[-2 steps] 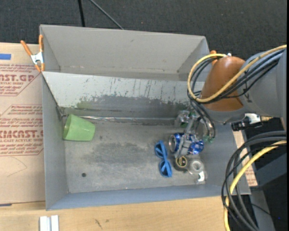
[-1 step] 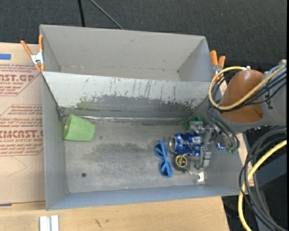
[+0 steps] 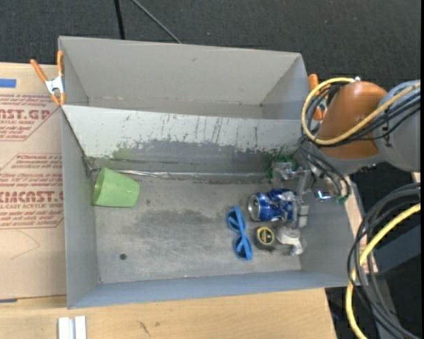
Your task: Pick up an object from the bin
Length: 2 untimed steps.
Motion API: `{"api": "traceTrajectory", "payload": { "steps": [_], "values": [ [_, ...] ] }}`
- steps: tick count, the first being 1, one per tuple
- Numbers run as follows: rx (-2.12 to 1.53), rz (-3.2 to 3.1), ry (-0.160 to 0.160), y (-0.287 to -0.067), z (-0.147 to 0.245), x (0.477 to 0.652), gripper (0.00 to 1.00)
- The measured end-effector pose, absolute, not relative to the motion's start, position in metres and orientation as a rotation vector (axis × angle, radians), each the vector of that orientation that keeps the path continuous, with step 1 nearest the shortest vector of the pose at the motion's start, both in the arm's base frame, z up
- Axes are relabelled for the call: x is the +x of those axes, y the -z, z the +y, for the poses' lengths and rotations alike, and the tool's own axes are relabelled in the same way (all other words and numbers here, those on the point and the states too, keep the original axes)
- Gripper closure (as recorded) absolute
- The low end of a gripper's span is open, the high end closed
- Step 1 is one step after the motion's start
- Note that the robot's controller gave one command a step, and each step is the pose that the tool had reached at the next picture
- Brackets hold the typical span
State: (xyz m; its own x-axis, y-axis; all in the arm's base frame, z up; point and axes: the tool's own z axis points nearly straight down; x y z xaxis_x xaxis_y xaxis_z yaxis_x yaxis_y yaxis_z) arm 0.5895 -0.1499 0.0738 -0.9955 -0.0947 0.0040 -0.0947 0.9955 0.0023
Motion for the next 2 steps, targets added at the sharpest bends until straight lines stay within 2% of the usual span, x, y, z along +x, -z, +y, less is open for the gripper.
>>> {"api": "traceTrajectory", "payload": {
  "steps": [1, 2],
  "values": [
    [0.145, -3.141, 0.0, -0.074, -0.15, 0.59, 1.0],
    [0.136, -3.149, -0.004, -0.235, -0.121, 0.568, 1.0]
  ]
}}
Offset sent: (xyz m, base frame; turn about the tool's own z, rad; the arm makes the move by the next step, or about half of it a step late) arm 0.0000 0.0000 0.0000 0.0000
